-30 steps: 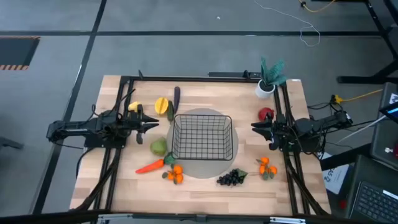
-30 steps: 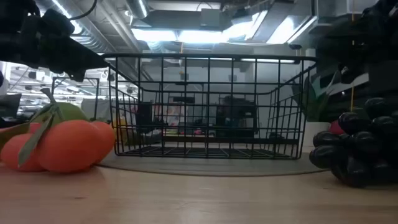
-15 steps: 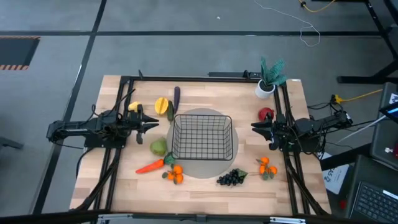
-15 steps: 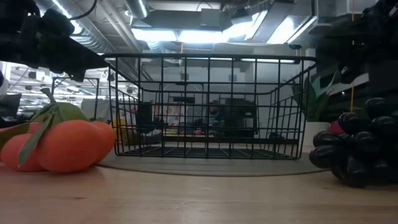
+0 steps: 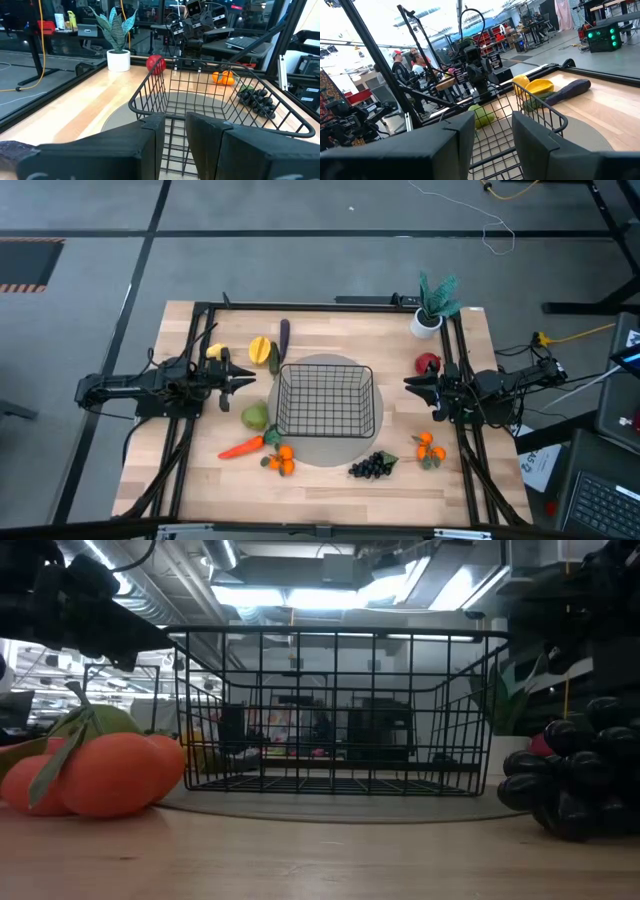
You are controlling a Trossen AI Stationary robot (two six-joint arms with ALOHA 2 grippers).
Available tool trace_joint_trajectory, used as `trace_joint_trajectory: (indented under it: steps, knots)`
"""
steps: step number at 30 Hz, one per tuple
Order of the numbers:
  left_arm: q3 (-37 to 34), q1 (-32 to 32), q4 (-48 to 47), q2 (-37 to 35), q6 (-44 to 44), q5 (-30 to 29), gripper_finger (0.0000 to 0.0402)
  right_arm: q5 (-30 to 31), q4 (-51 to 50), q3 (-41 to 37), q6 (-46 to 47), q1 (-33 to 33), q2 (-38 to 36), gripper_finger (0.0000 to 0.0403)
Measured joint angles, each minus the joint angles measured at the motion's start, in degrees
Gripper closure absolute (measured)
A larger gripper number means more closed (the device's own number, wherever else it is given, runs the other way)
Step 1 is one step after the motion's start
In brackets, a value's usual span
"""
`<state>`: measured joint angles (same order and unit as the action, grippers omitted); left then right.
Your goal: Build produce basket
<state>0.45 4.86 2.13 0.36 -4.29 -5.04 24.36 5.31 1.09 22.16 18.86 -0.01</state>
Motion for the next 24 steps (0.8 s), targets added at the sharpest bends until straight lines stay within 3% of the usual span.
trace_joint_trajectory:
  steps: [12,19,24]
  knots:
    - [0.0,0.0,0.0,0.0,0.0,0.0,0.0333,0.0,-1.0,0.0,1.7,0.0,0.0,0.0276]
    - [0.0,0.0,0.0,0.0,0.0,0.0,0.0333,0.0,-0.9,0.0,-7.4,0.0,0.0,0.0276]
    - [0.0,0.0,0.0,0.0,0.0,0.0,0.0333,0.0,1.9,0.0,-4.1,0.0,0.0,0.0276]
